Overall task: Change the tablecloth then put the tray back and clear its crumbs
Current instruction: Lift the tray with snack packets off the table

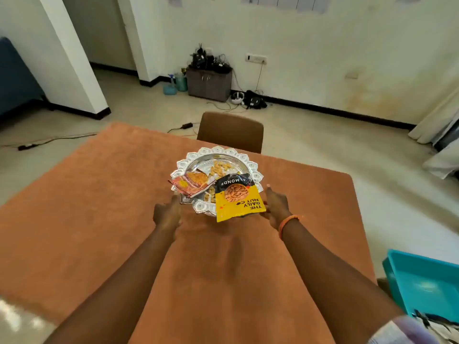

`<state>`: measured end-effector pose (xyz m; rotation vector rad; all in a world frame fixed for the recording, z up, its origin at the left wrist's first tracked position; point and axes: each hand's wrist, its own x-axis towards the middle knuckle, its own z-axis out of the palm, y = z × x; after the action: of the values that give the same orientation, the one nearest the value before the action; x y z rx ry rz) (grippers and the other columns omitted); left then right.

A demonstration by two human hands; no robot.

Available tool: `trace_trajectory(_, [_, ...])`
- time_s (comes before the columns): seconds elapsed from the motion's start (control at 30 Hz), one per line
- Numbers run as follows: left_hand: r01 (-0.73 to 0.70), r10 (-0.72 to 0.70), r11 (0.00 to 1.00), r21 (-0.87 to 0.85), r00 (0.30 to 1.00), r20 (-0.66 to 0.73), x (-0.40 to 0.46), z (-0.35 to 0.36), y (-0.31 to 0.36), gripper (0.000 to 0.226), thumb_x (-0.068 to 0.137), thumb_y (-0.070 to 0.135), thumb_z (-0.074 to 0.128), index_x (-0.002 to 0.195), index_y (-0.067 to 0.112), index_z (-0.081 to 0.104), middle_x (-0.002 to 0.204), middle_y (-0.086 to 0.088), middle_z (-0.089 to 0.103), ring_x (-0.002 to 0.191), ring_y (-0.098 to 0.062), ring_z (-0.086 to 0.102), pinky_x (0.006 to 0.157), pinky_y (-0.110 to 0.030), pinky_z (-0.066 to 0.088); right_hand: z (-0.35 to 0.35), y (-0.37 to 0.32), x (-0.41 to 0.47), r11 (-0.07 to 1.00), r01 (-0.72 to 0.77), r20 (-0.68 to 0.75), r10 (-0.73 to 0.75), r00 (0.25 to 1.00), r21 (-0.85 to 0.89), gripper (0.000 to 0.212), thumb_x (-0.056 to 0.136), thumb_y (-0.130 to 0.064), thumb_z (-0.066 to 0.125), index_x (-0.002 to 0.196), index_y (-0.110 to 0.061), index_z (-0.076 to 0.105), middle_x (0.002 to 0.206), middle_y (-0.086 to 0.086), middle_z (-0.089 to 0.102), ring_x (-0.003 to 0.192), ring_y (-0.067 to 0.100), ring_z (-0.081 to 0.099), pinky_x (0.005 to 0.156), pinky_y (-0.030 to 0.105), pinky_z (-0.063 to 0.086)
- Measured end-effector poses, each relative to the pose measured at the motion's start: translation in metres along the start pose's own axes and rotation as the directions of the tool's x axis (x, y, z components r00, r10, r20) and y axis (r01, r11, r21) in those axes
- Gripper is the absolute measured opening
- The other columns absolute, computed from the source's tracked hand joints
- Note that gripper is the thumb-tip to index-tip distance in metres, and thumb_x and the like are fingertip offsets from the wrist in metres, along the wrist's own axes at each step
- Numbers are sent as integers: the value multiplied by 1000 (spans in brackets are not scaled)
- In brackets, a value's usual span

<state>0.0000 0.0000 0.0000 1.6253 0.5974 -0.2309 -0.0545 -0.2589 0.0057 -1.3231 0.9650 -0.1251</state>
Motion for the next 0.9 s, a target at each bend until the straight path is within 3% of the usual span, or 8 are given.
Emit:
trace_trajectory(0.1, [71, -79, 991, -116, 995, -64, 19, 10, 7, 45, 84, 55, 55, 97, 13, 59, 80, -1, 54, 68, -18, 48, 68, -37, 53, 6, -7, 21, 996, -39, 67, 34, 997, 82, 23, 91, -20, 62, 76, -4, 56, 62, 12, 57, 37, 15, 49, 43, 24, 43])
trace_trajectory(0.23, [63, -56, 957, -284, 998, 31, 34, 23, 14, 14, 93, 26, 65, 90, 13, 61, 87, -4, 65, 71, -17, 62, 66, -36, 55, 11, -4, 40, 991, -92, 160, 76, 984, 97, 13, 87, 6, 59, 77, -2, 57, 40, 1, 53, 30, 11, 44, 37, 20, 41])
trace_trajectory(0.3, [57, -50, 959, -279, 998, 32, 39, 27, 15, 10, 91, 12, 67, 99, 11, 62, 95, -8, 66, 70, -16, 63, 60, -34, 52, 15, -3, 49, 988, -90, 185, 66, 981, 127, 7, 87, 8, 58, 88, 3, 61, 50, 7, 58, 38, 16, 49, 44, 25, 44])
trace_trajectory(0.37, [97, -91, 951, -295, 995, 34, 44, 27, 15, 21, 87, 6, 70, 105, 7, 60, 99, -13, 66, 69, -18, 63, 58, -35, 52, 17, -2, 53, 987, -89, 187, 63, 980, 136, 17, 87, 10, 56, 102, 6, 62, 59, 12, 62, 44, 20, 53, 49, 30, 48])
trace_trajectory(0.47, [197, -182, 927, -318, 980, 76, 48, 26, 17, 36, 82, 3, 74, 113, 4, 55, 95, -14, 66, 68, -19, 63, 59, -41, 53, 10, -2, 51, 979, -78, 221, 35, 975, 191, 17, 89, 10, 53, 102, 5, 62, 62, 13, 67, 45, 19, 61, 48, 29, 53])
trace_trajectory(0.57, [226, -193, 931, -287, 971, 139, 43, 31, 15, 31, 81, 5, 75, 106, 7, 56, 85, -9, 67, 68, -17, 64, 65, -42, 57, -13, 0, 47, 970, -75, 251, 16, 968, 229, 12, 91, 5, 55, 96, -1, 64, 63, 13, 70, 48, 20, 65, 48, 31, 56])
trace_trajectory(0.73, [201, -128, 943, -265, 954, 271, 7, 72, 13, 18, 82, 8, 76, 84, 11, 58, 89, -9, 69, 77, -18, 66, 58, -34, 58, -78, 4, 39, 949, -53, 172, -1, 985, 312, 15, 92, 1, 55, 105, -1, 62, 65, 15, 71, 49, 22, 65, 51, 33, 56])
trace_trajectory(0.9, [191, -95, 964, -186, 898, 429, -48, 149, 11, 19, 82, 7, 74, 89, 11, 57, 86, -7, 68, 75, -17, 65, 65, -36, 58, -177, 5, 25, 918, 25, 29, -40, 999, 395, 17, 91, 4, 55, 105, -1, 63, 72, 16, 73, 55, 25, 68, 53, 35, 58])
